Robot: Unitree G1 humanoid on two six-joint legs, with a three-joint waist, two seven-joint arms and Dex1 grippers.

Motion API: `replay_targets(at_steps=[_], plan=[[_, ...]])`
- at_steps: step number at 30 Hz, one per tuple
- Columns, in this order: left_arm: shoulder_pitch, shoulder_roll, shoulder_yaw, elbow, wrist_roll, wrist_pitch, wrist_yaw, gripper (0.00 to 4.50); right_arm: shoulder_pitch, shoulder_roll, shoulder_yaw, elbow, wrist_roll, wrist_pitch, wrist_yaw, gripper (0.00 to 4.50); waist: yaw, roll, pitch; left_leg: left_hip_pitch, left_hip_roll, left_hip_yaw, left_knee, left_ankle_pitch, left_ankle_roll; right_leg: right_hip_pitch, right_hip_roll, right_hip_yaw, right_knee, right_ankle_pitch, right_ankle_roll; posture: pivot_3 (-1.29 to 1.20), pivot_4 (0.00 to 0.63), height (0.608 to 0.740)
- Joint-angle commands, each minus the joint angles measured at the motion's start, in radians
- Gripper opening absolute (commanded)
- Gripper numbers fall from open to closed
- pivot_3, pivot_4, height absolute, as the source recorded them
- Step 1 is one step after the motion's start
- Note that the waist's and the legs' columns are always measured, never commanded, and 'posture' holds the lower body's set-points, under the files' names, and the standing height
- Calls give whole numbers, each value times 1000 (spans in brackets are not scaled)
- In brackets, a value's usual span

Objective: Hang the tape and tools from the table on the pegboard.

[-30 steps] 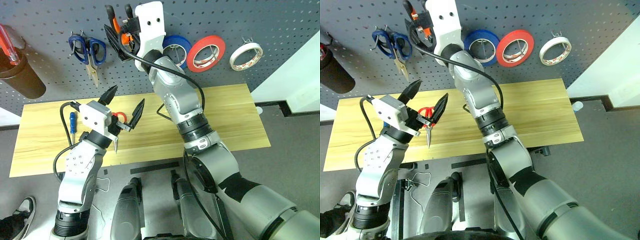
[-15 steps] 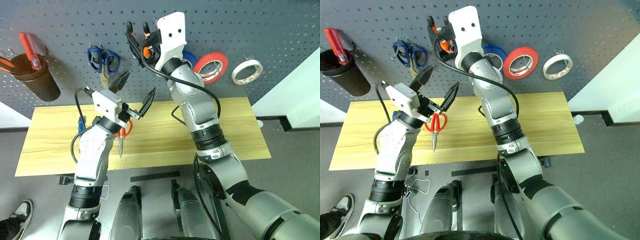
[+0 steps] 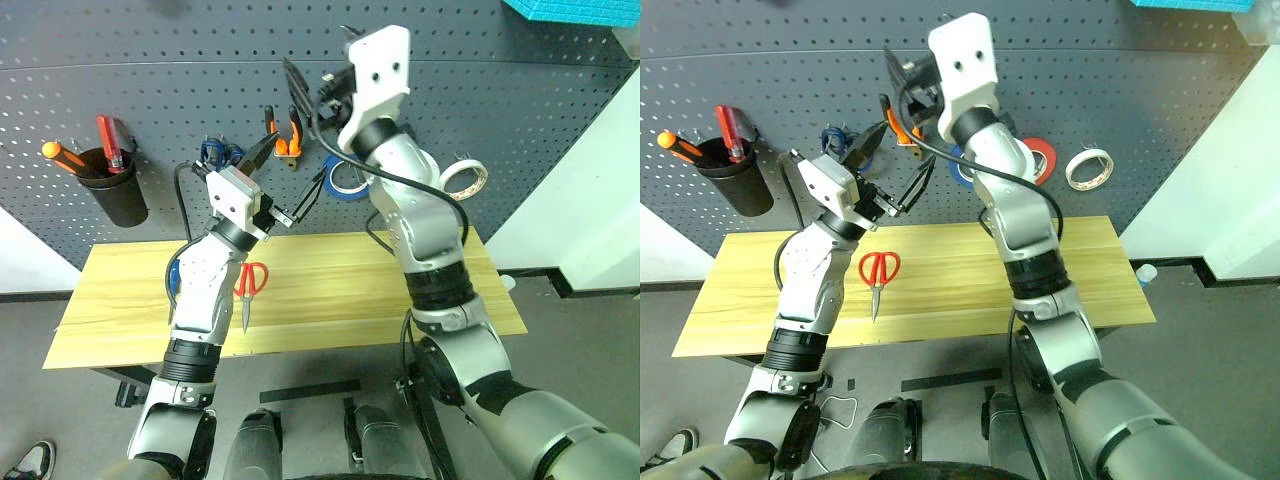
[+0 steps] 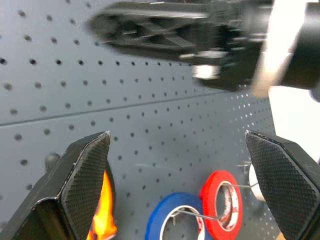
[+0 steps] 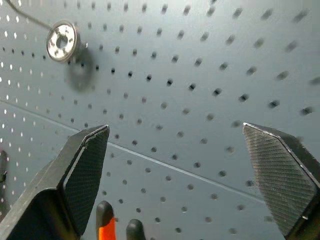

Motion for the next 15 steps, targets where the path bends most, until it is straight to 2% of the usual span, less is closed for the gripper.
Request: replay_targets(at_steps=[1,4,9,11,15], plan=[[55,4,0,-39,16,59,35,4500,128,-52,-10,-252,10,127,15,4480,0,1,-10,0,0,0,0,0,0,0,0,0,0,0,0,68,0,721],[104,1,10,-68,24,167,97,4500,249,-87,-1,-379,22,230,32,4480,-1,4,-21,4,0,0,0,-1,2,4,0,1,0,0,0,66,3,721],[200,-59,31,-166,20,555,326,4500,505,-150,-21,-480,9,319,34,4480,-5,4,-21,22,0,0,0,-3,4,20,1,1,0,-2,-2,55,46,721],[199,-97,43,-200,-1,653,386,4500,520,-153,-23,-477,7,323,26,4480,-9,5,-21,29,0,0,0,-3,4,27,0,1,-2,-5,-4,52,59,721],[172,-172,101,-227,-40,832,511,4500,522,-153,-8,-458,-7,328,18,4480,-9,5,-20,33,0,0,1,-3,4,31,0,1,-4,-5,-4,47,73,721]])
